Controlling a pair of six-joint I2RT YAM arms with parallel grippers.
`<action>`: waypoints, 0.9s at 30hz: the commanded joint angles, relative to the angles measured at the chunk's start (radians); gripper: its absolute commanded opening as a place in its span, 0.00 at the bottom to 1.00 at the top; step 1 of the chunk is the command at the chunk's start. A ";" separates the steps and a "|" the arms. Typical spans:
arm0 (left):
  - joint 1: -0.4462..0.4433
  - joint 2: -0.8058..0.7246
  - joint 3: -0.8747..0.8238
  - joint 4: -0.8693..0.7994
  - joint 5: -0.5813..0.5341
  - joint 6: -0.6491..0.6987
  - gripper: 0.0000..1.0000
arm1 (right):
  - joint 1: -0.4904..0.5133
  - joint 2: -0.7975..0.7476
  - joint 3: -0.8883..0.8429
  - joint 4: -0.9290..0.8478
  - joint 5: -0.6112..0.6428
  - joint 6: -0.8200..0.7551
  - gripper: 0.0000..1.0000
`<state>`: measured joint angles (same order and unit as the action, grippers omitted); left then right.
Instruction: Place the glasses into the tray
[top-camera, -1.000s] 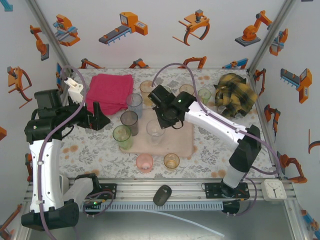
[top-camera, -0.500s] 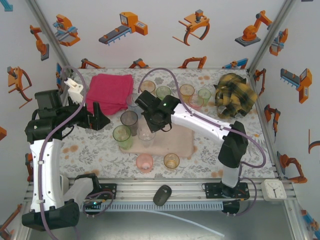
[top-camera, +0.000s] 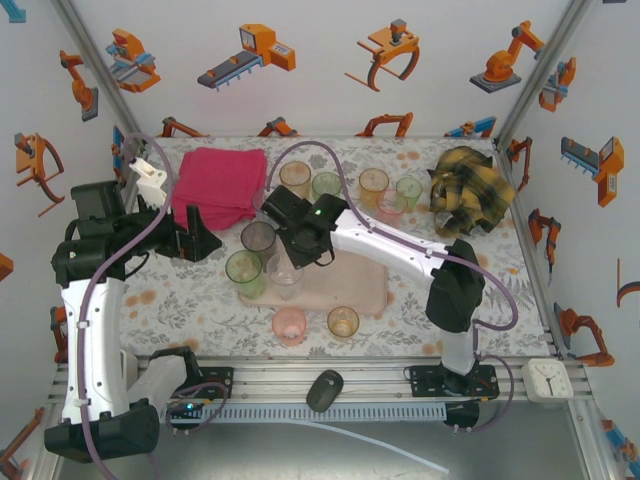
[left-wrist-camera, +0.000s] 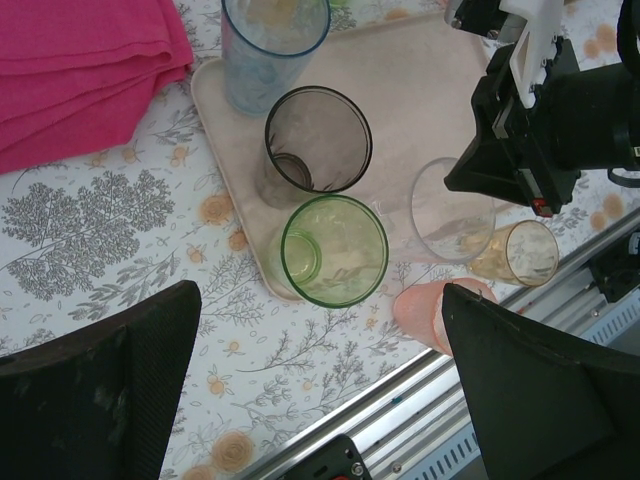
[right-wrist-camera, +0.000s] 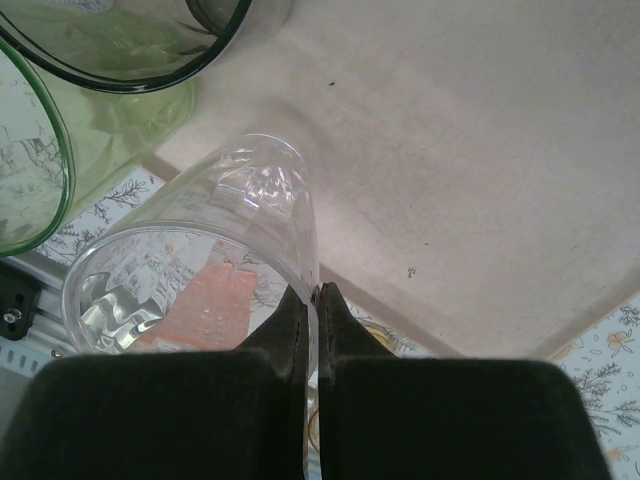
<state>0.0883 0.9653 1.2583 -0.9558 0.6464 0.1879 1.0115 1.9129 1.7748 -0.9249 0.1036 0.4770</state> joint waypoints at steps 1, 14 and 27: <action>0.008 -0.012 -0.007 0.016 0.024 -0.016 0.99 | 0.006 -0.011 0.009 0.014 -0.005 -0.003 0.01; 0.014 -0.016 -0.020 0.022 0.028 -0.019 0.99 | 0.011 -0.023 -0.050 0.044 -0.008 0.012 0.03; 0.018 -0.005 -0.017 0.024 0.036 -0.021 0.99 | 0.012 -0.020 -0.062 0.052 -0.010 0.015 0.12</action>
<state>0.0998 0.9634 1.2476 -0.9493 0.6521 0.1799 1.0161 1.9129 1.7229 -0.8959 0.0971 0.4782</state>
